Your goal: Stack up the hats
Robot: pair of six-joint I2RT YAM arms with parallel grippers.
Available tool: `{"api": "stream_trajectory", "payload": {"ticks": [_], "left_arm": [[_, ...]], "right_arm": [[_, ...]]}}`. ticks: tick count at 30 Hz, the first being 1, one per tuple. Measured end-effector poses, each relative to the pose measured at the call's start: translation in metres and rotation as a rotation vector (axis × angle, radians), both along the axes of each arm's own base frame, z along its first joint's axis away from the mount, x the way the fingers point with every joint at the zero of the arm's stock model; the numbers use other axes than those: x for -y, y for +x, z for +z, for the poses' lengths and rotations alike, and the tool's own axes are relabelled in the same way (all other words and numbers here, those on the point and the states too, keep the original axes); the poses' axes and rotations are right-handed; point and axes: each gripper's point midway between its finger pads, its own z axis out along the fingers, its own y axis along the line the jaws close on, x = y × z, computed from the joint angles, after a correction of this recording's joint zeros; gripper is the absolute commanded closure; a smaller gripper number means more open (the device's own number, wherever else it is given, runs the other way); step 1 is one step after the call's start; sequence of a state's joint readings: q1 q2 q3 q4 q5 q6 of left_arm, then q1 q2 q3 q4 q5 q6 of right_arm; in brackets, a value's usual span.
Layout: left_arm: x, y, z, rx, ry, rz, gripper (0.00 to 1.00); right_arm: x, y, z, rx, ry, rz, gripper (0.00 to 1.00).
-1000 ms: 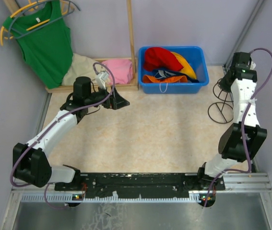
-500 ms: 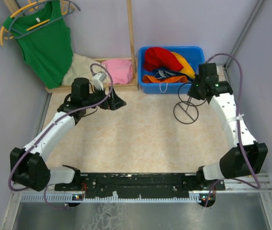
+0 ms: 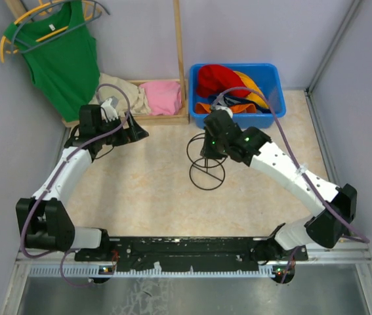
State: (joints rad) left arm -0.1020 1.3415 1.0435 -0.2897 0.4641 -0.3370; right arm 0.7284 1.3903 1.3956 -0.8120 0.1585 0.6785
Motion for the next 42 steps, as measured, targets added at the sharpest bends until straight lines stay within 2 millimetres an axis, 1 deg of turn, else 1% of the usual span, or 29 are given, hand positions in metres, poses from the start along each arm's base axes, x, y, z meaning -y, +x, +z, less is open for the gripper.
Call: {"api": "stream_trajectory", "payload": {"ticks": [1,4,8,11,12,14,18,21,24,26,28,31,33,35,37,39,41,42], "left_arm": [[0.0,0.001,-0.001,-0.007,0.0,0.0,0.01],[0.002,0.001,-0.001,-0.011,-0.006,-0.008,0.01],[0.004,-0.001,0.001,-0.013,-0.02,-0.02,0.01],[0.007,-0.002,0.002,-0.013,-0.035,-0.029,0.01],[0.008,-0.002,0.002,-0.017,-0.042,-0.032,0.01],[0.009,-0.002,0.002,-0.02,-0.049,-0.036,0.01],[0.011,-0.001,0.002,-0.023,-0.059,-0.044,0.01],[0.012,-0.001,0.002,-0.02,-0.062,-0.048,0.01],[0.013,0.0,0.001,-0.022,-0.064,-0.051,0.01],[0.013,0.0,-0.001,-0.027,-0.064,-0.052,0.01],[0.013,0.0,-0.003,-0.035,-0.065,-0.054,0.01],[0.014,0.001,-0.007,-0.046,-0.066,-0.056,0.01],[0.014,0.001,-0.009,-0.051,-0.066,-0.057,0.01],[0.014,0.001,-0.01,-0.056,-0.066,-0.057,0.01],[0.014,0.001,-0.011,-0.057,-0.067,-0.058,0.01],[0.014,0.001,-0.011,-0.057,-0.068,-0.06,0.01],[0.015,0.001,-0.011,-0.058,-0.07,-0.063,0.01],[0.015,0.001,-0.01,-0.058,-0.071,-0.064,0.01]], "right_arm": [[-0.007,-0.006,-0.002,-0.003,-0.008,0.015,1.0],[-0.02,-0.02,-0.008,-0.012,-0.035,0.047,1.0],[-0.028,-0.033,-0.009,-0.023,-0.066,0.073,1.0],[-0.032,-0.037,-0.008,-0.017,-0.079,0.087,1.0],[-0.032,-0.038,-0.009,-0.016,-0.084,0.088,0.98],[-0.031,-0.039,-0.009,-0.017,-0.093,0.09,0.82],[-0.028,-0.041,-0.011,-0.018,-0.116,0.097,0.6],[-0.023,-0.043,-0.011,-0.021,-0.139,0.101,0.52],[-0.021,-0.041,-0.004,-0.008,-0.146,0.1,0.48],[-0.02,-0.041,0.004,0.002,-0.143,0.098,0.43],[-0.02,-0.039,0.014,0.018,-0.138,0.097,0.34],[-0.019,-0.037,0.028,0.042,-0.13,0.093,0.19],[-0.016,-0.036,0.039,0.061,-0.136,0.093,0.03],[-0.013,-0.033,0.054,0.084,-0.136,0.091,0.01],[-0.012,-0.024,0.074,0.114,-0.13,0.089,0.01],[-0.009,-0.005,0.099,0.154,-0.116,0.067,0.01],[-0.001,0.019,0.119,0.183,-0.125,0.02,0.01],[0.002,0.032,0.125,0.194,-0.134,-0.003,0.01]]}}
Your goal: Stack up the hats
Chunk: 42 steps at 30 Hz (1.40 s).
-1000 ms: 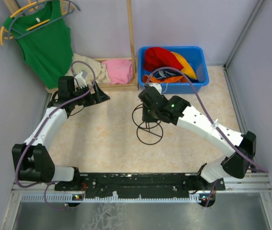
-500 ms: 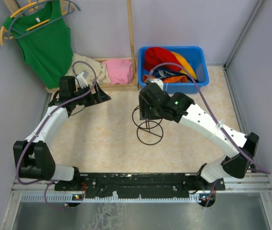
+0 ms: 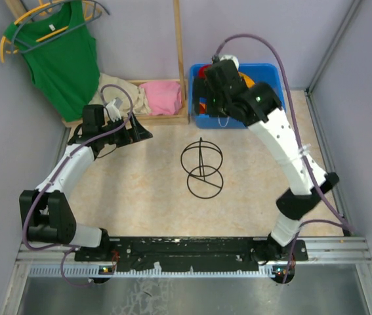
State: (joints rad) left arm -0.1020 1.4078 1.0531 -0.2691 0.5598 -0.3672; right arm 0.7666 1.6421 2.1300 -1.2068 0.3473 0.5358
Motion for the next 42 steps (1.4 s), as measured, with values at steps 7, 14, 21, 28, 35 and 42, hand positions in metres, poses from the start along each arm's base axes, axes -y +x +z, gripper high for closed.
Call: {"api": "stream_trajectory", "payload": {"ticks": [7,14,21,28,35,42], "left_arm": [[0.001,-0.001,0.001,0.0,-0.004,-0.006,0.01],[0.003,0.005,0.016,0.038,-0.015,-0.012,0.01],[0.006,0.006,0.02,0.057,-0.036,-0.024,0.01],[0.002,0.011,0.017,0.067,-0.024,0.012,0.01],[-0.003,0.022,0.015,0.08,-0.008,0.051,0.01],[-0.003,0.035,0.008,0.08,-0.006,0.062,0.01]], "right_arm": [[0.022,0.09,-0.01,0.058,-0.168,-0.149,0.01],[0.032,0.133,-0.042,0.139,-0.351,-0.128,0.01],[0.074,0.205,-0.035,0.28,-0.419,-0.261,0.01],[0.116,0.283,-0.049,0.332,-0.304,-0.353,0.08],[0.136,0.33,-0.101,0.285,-0.146,-0.322,0.05],[0.111,0.346,-0.117,0.297,-0.035,-0.2,0.02]]}}
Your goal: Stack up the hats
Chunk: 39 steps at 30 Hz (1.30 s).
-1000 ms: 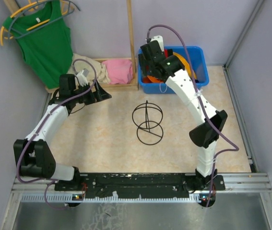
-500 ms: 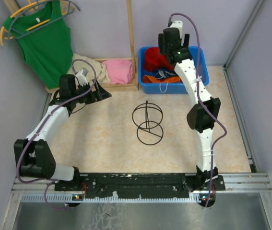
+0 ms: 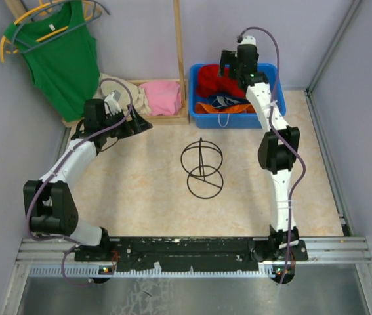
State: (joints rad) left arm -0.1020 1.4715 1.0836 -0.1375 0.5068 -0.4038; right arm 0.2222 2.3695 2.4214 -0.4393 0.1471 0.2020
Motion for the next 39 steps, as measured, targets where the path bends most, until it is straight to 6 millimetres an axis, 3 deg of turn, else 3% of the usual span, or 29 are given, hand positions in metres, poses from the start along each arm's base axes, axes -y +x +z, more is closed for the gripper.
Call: {"api": "stream_trajectory", "payload": {"ticks": [5,9,13,19,23,28,33,35,39], "left_arm": [[0.0,0.011,0.002,0.01,0.01,0.003,0.01],[-0.001,0.018,0.008,0.03,0.022,0.002,0.01],[-0.002,0.023,0.008,0.035,0.037,0.001,0.01],[-0.002,0.029,0.002,0.019,0.045,-0.001,0.01],[-0.002,0.029,0.0,0.012,0.047,-0.001,0.01],[-0.002,0.03,0.002,0.017,0.045,-0.001,0.01],[0.0,0.033,0.013,0.04,0.038,-0.005,0.01],[0.0,0.035,0.02,0.053,0.032,-0.005,0.01],[0.003,0.039,0.039,0.085,0.009,-0.007,0.01]], "right_arm": [[-0.019,0.008,-0.011,0.008,0.053,0.078,0.01],[-0.025,0.015,-0.036,-0.023,0.072,0.101,0.08],[-0.028,0.017,-0.055,-0.053,0.078,0.11,0.37],[-0.029,0.02,-0.051,-0.033,0.08,0.114,0.63],[-0.028,0.021,-0.048,-0.025,0.074,0.112,0.99],[-0.028,0.021,-0.044,-0.019,0.08,0.104,1.0],[-0.032,0.018,-0.027,-0.002,0.132,0.103,1.0],[-0.034,0.016,-0.013,0.014,0.166,0.104,1.0],[-0.038,0.005,0.036,0.07,0.246,0.108,1.0]]}}
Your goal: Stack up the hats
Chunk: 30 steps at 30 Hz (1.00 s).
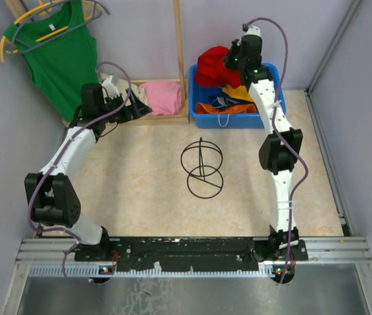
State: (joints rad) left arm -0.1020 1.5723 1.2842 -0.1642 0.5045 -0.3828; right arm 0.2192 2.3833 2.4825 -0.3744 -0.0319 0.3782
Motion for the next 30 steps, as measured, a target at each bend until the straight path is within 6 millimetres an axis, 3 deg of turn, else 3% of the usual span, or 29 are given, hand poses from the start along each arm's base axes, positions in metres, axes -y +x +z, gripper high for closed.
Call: {"api": "stream_trajectory", "payload": {"ticks": [4,9,14,17,21,26,30], "left_arm": [[0.004,-0.002,0.021,0.021,-0.044,-0.004,0.01],[0.011,-0.014,0.053,0.04,-0.135,-0.01,0.01],[0.015,-0.033,0.092,0.08,-0.249,0.003,0.01],[0.018,-0.05,0.122,0.107,-0.319,0.009,0.01],[0.028,-0.069,0.152,0.135,-0.407,-0.006,0.01],[0.046,-0.09,0.159,0.159,-0.478,0.016,0.01],[0.068,-0.112,0.16,0.185,-0.535,0.036,0.01]], "right_arm": [[-0.004,-0.024,0.071,0.074,0.116,0.011,1.0],[-0.013,-0.074,0.16,0.138,0.295,0.061,1.0],[-0.028,-0.135,0.22,0.143,0.438,0.126,1.0],[-0.045,-0.171,0.237,0.116,0.509,0.173,1.0],[-0.063,-0.205,0.243,0.067,0.567,0.22,1.0],[-0.065,-0.238,0.227,-0.022,0.629,0.236,1.0],[-0.063,-0.259,0.225,-0.048,0.72,0.249,1.0]]}}
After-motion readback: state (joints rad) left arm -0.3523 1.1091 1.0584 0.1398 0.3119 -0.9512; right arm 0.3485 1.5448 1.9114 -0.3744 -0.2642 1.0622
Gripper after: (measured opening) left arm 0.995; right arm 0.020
